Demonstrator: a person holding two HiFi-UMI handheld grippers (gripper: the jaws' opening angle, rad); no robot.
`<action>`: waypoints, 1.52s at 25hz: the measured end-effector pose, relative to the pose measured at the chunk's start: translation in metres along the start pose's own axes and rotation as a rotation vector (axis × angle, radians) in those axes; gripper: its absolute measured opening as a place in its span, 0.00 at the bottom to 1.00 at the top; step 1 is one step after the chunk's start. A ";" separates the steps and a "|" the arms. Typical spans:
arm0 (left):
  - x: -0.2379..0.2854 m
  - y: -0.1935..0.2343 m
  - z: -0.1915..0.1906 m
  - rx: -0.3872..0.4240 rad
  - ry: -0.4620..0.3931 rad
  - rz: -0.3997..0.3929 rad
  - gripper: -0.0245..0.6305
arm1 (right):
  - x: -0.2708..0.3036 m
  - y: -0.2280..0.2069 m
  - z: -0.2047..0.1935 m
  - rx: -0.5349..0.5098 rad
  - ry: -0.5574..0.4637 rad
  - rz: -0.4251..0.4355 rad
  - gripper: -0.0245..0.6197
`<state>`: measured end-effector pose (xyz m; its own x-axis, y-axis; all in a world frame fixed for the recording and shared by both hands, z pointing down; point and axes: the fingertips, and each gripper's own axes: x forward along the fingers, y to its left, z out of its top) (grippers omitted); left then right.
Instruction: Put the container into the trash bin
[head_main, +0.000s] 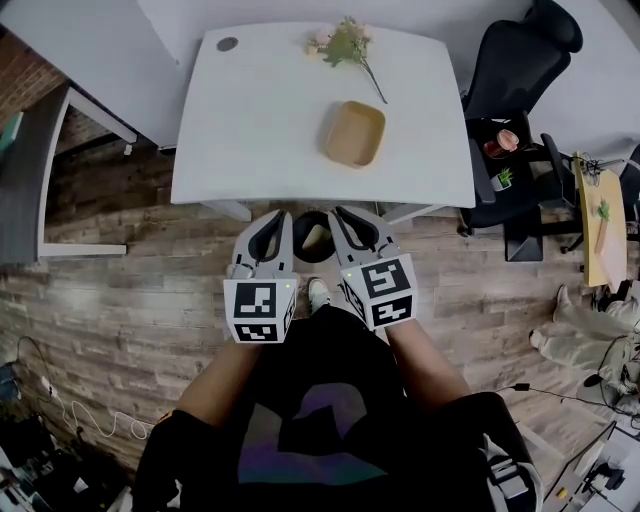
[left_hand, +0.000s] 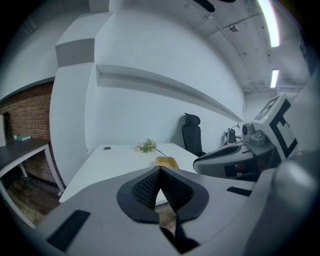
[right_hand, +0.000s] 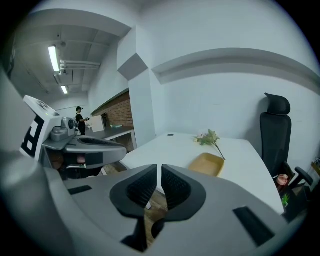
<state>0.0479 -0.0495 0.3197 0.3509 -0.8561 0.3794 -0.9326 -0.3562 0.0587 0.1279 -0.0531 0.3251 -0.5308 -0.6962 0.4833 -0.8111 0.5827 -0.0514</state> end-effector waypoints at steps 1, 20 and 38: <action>-0.001 0.000 0.000 0.002 0.001 0.000 0.05 | 0.000 0.000 0.000 -0.002 0.001 -0.001 0.10; 0.074 0.007 -0.001 0.033 0.069 0.047 0.05 | 0.067 -0.084 -0.021 -0.189 0.155 -0.019 0.18; 0.145 0.028 -0.047 -0.003 0.201 0.081 0.12 | 0.149 -0.121 -0.075 -0.542 0.401 0.088 0.20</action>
<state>0.0686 -0.1657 0.4201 0.2514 -0.7898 0.5595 -0.9573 -0.2882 0.0233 0.1658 -0.1960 0.4691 -0.3725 -0.4878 0.7895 -0.4757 0.8308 0.2888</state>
